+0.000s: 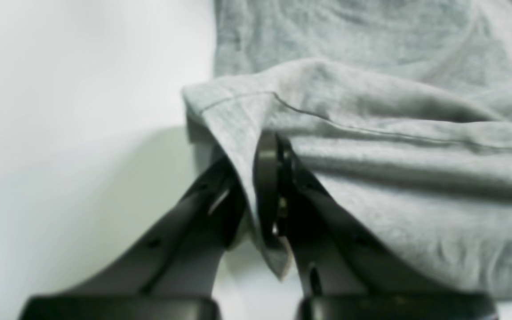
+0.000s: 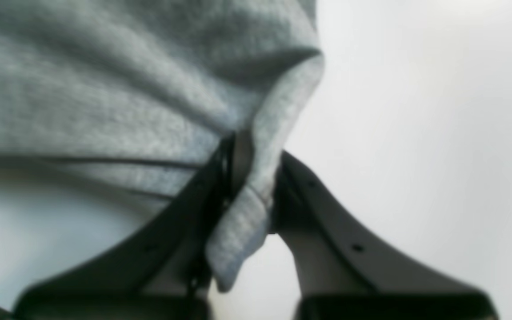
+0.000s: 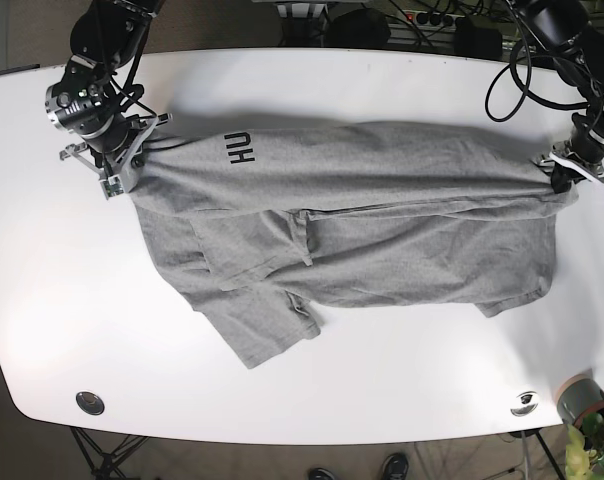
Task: Fold the T-shirt properly
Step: 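Lay the shirt down and drag it with both grippers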
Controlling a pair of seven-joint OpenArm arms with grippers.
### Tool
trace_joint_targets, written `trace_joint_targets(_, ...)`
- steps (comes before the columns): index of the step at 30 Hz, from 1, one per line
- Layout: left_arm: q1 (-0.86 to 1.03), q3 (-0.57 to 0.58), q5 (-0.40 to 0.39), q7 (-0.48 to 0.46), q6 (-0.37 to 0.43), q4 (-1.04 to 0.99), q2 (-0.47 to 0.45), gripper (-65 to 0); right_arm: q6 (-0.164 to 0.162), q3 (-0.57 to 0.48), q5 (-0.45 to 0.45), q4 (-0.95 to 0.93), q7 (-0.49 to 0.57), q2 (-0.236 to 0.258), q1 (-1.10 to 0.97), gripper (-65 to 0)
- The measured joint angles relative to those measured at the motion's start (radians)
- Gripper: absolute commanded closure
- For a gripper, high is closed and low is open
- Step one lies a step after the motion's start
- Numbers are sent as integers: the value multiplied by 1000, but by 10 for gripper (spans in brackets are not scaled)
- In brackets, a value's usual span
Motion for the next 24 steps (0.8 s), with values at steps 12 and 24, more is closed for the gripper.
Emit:
trace_joint_targets(12, 0, -6, 0, 3, -31, -2, 8, 0, -1, 58, 56, -2, -2, 6, -56, -21)
trace_joint_targets(24, 28, 3, 0, 2, -31, 2, 6, -36, -1, 59, 59, 2, -2, 8, -84, -274)
